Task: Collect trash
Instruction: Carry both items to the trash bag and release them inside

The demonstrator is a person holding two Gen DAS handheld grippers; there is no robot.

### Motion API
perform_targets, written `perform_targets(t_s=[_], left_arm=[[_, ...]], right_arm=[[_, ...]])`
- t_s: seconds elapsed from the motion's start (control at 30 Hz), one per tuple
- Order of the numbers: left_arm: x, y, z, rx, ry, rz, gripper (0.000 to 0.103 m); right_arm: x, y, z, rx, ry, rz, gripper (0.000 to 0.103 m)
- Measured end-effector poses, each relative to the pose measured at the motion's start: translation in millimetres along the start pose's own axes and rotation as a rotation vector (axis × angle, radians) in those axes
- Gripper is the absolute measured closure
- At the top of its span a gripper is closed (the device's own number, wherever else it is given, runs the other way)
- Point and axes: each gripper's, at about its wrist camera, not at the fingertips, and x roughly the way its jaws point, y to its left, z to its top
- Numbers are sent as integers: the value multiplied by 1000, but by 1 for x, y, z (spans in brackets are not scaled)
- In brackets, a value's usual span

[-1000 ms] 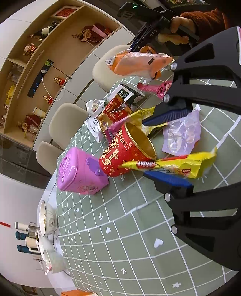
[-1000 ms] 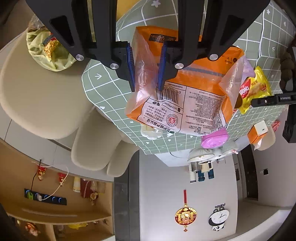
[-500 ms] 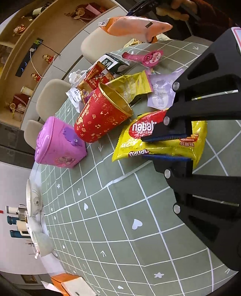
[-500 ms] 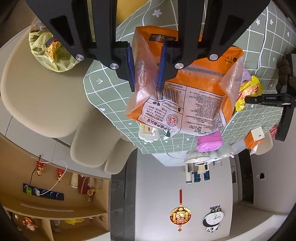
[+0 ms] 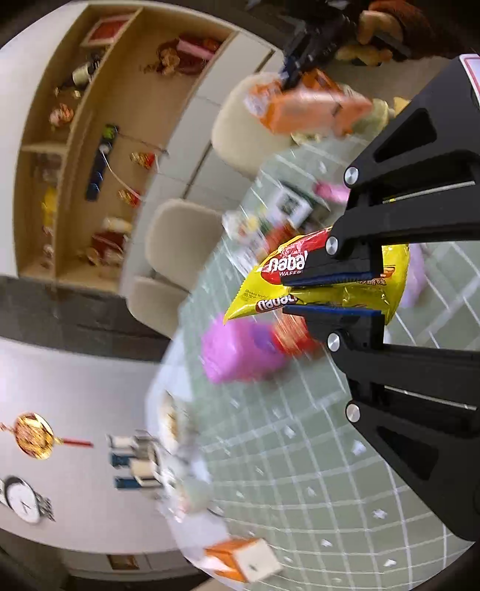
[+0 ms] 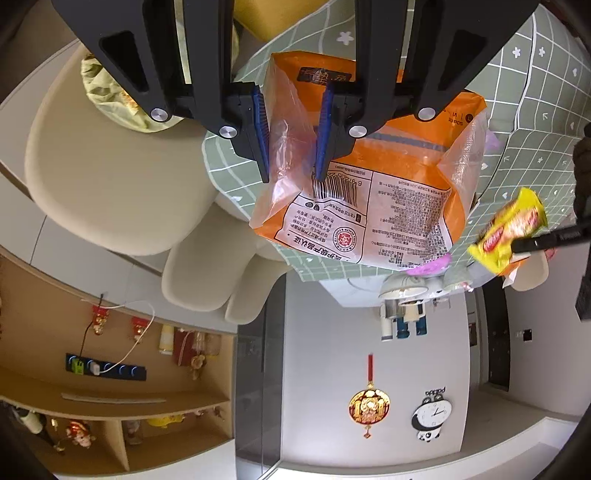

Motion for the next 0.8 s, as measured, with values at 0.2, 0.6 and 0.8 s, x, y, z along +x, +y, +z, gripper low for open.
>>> perform_targets(t_s=[0.2, 0.6, 0.8], left_arm=[[12, -74, 24, 73, -42, -141, 94], [124, -249, 15, 162, 132, -485, 93], [188, -315, -16, 177, 256, -543, 93]], right_arm=[[-25, -39, -3, 24, -38, -86, 80], [-87, -182, -47, 150, 10, -421, 80], [-105, -245, -72, 255, 23, -520, 80]])
